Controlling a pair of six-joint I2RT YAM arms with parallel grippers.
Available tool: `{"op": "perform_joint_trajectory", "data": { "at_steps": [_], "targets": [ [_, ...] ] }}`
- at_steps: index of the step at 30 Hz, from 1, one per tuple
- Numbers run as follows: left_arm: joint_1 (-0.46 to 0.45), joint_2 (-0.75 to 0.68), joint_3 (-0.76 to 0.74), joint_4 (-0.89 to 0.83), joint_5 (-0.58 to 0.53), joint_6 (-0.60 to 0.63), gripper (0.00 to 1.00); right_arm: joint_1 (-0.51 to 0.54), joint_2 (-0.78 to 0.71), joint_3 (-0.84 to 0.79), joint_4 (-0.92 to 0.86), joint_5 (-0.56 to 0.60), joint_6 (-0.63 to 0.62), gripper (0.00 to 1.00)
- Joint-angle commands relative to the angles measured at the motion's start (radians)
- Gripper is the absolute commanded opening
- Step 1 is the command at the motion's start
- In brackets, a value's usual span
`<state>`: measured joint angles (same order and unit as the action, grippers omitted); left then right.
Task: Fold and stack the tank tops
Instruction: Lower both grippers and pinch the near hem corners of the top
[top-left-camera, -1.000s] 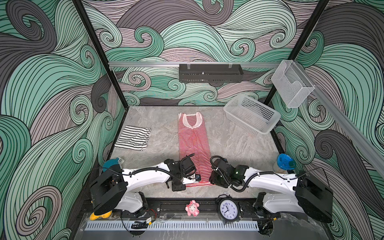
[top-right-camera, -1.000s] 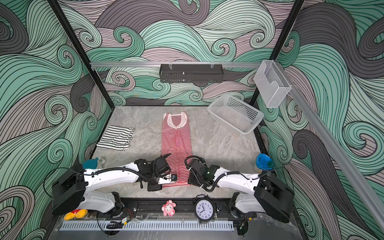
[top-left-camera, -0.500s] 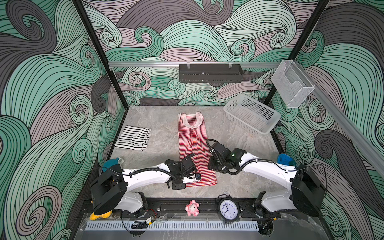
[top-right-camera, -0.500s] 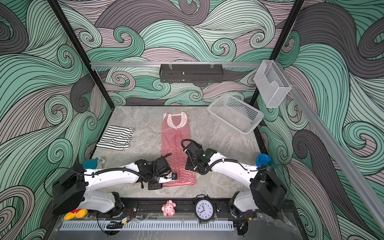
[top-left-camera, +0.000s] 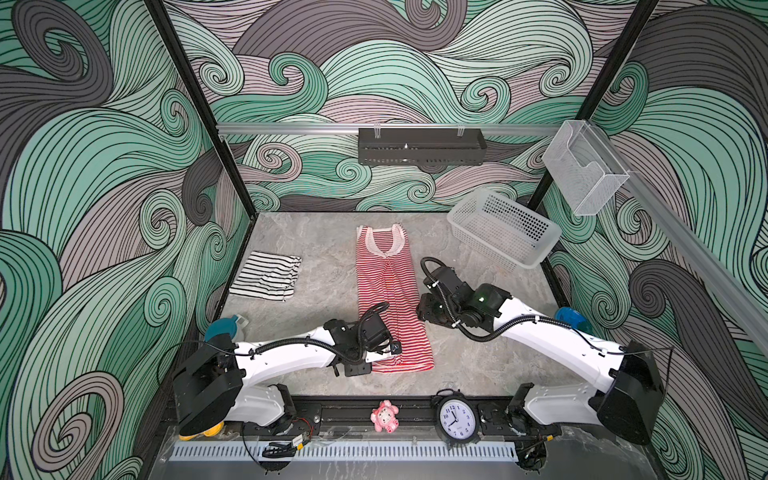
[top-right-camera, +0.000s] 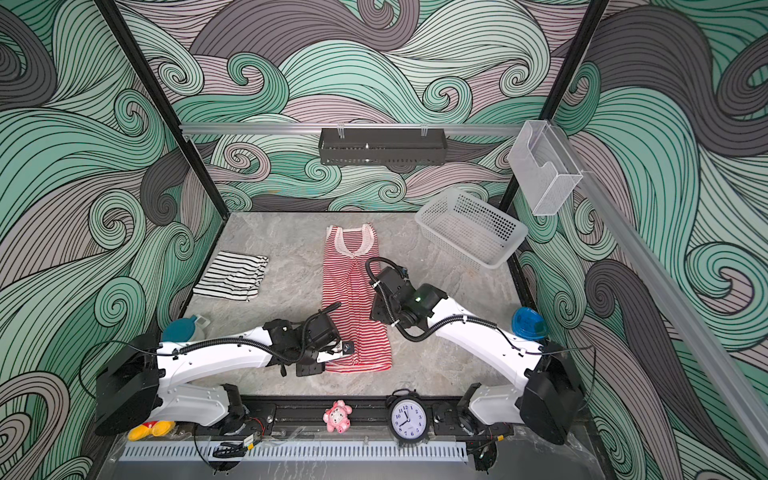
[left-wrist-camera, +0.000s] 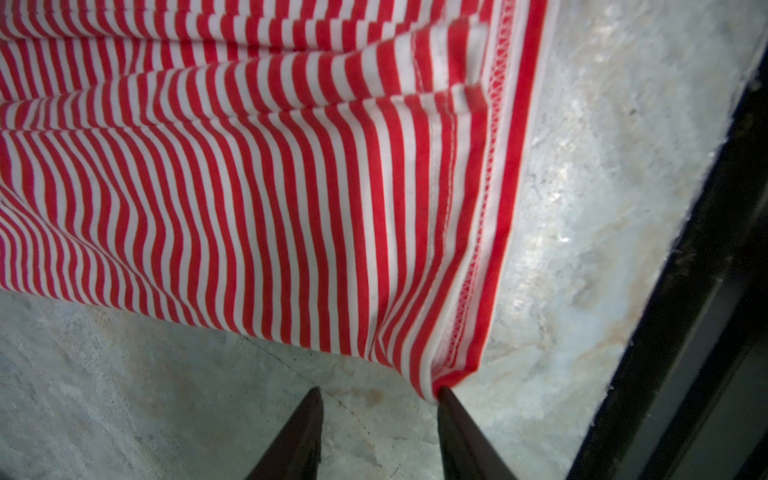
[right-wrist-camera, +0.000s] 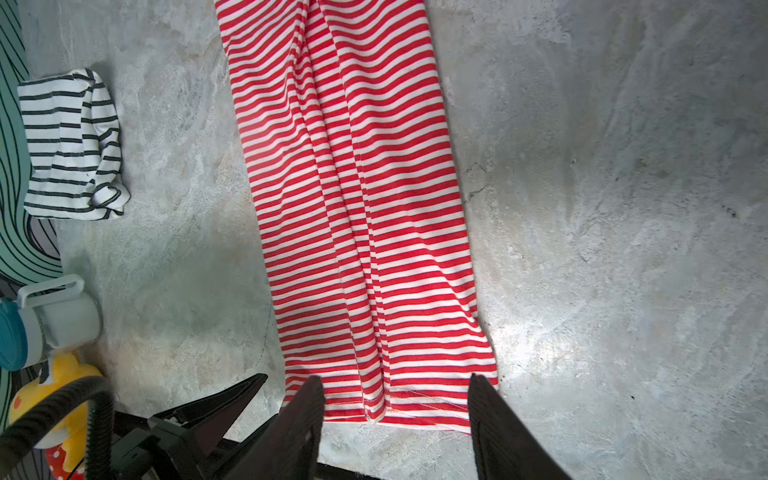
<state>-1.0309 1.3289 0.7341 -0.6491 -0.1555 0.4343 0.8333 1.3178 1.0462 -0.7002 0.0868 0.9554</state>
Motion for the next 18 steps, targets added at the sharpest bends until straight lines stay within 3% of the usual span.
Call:
{"op": "perform_joint_trajectory", "data": {
  "at_steps": [1, 13, 18],
  "targets": [
    [-0.007, -0.014, -0.003, 0.010, -0.013, -0.012, 0.48, -0.002, -0.032, -0.026, -0.037, 0.043, 0.026, 0.57],
    [-0.006, 0.010, -0.001, 0.019, -0.012, -0.016, 0.48, 0.008, -0.138, -0.195, 0.018, -0.012, 0.093, 0.56],
    [-0.007, 0.029, 0.008, 0.005, 0.010, -0.010, 0.47, 0.060, -0.169, -0.327, 0.101, -0.076, 0.155, 0.52]
  ]
}}
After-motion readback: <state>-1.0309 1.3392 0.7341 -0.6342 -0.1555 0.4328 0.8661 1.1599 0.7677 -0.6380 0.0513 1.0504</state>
